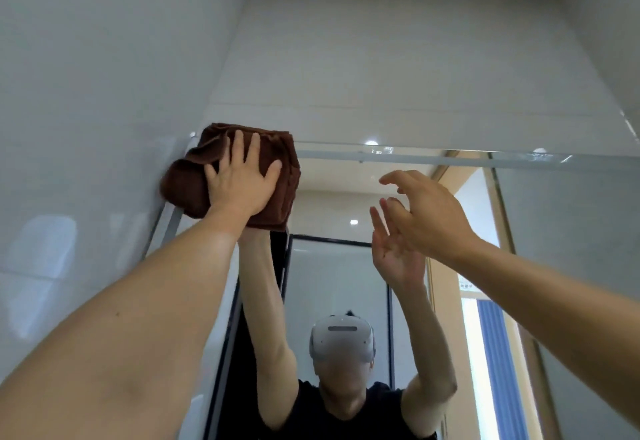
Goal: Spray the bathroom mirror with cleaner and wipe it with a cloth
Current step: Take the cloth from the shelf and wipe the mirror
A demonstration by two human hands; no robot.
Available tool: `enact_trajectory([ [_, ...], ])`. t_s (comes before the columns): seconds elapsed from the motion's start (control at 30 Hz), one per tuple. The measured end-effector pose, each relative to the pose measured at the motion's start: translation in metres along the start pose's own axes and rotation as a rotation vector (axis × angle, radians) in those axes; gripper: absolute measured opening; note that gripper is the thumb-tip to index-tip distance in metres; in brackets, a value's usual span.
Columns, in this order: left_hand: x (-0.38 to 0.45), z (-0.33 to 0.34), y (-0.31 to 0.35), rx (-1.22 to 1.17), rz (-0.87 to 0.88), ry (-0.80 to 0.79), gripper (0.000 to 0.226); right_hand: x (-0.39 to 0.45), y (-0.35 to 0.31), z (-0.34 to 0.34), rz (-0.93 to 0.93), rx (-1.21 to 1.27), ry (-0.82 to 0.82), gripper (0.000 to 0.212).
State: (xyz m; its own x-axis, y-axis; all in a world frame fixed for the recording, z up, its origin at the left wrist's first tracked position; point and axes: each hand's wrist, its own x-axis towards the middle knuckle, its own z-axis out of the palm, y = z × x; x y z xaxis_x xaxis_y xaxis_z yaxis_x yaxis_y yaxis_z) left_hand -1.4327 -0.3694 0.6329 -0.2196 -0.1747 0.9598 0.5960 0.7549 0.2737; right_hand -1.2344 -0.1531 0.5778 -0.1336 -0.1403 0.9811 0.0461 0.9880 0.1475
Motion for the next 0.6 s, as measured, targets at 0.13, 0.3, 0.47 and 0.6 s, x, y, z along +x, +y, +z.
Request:
enact_trajectory([
  [0.13, -0.011, 0.005, 0.069, -0.031, 0.283, -0.052, 0.072, -0.006, -0.008, 0.008, -0.005, 0.021, 0.020, 0.032],
  [0.3, -0.050, 0.007, 0.105, -0.070, 0.589, -0.121, 0.064, 0.000, -0.037, 0.015, -0.017, 0.100, 0.221, 0.023],
  [0.47, -0.063, 0.006, 0.035, -0.016, 0.466, -0.032, 0.052, 0.008, -0.059, 0.022, 0.019, 0.121, 0.273, 0.023],
  [0.6, -0.053, 0.001, -0.034, 0.036, 0.230, 0.006, 0.056, 0.006, -0.060, 0.021, -0.008, 0.098, 0.190, 0.024],
])
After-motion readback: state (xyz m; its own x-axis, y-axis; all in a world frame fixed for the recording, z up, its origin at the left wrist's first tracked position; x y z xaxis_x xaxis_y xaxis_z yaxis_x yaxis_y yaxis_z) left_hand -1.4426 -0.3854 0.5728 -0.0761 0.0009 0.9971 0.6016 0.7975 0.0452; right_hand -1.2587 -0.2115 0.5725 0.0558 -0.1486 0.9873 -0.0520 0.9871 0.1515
